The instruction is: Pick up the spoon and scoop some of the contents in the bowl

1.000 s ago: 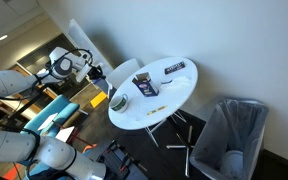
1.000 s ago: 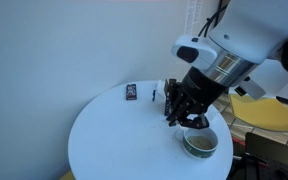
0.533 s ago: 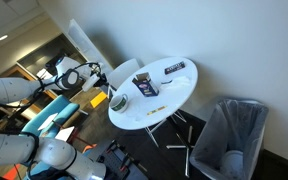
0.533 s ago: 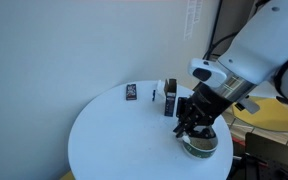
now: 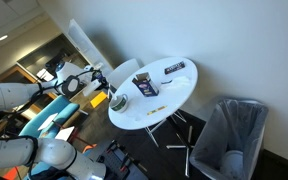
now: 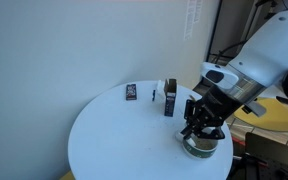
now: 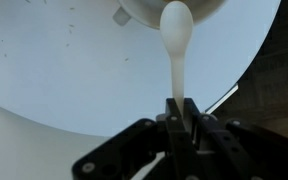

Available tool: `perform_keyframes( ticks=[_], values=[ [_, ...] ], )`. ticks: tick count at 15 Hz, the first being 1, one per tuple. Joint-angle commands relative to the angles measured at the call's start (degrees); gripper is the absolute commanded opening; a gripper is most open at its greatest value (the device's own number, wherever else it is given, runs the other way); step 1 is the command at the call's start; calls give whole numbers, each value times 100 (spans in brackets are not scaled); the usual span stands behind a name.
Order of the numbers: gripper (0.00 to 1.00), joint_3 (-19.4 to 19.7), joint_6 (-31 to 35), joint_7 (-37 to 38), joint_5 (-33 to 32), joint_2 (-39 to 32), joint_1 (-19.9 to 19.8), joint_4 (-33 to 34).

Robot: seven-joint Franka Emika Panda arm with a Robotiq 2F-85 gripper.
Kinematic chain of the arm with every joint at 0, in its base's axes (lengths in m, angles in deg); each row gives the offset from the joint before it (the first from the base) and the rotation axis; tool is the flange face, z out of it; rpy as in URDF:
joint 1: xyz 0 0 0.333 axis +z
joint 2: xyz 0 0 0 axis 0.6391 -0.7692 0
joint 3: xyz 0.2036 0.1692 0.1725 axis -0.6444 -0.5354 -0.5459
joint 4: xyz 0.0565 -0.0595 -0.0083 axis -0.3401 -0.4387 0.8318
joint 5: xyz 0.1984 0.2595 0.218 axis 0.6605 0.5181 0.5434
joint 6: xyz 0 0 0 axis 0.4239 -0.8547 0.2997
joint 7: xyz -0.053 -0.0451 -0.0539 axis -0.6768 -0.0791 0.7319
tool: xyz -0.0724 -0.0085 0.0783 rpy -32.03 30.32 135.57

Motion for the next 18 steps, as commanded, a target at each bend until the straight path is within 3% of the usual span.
perform_keyframes(
  ticks=[1,8,14,18],
  values=[
    [3,146,228,-258,131,237,215,-263],
    [3,228,609,-320,-51,677,209,-889],
    [3,643,905,-663,-49,491,382,-635],
    [3,1154,1027,-1021,151,472,703,-633]
  ],
)
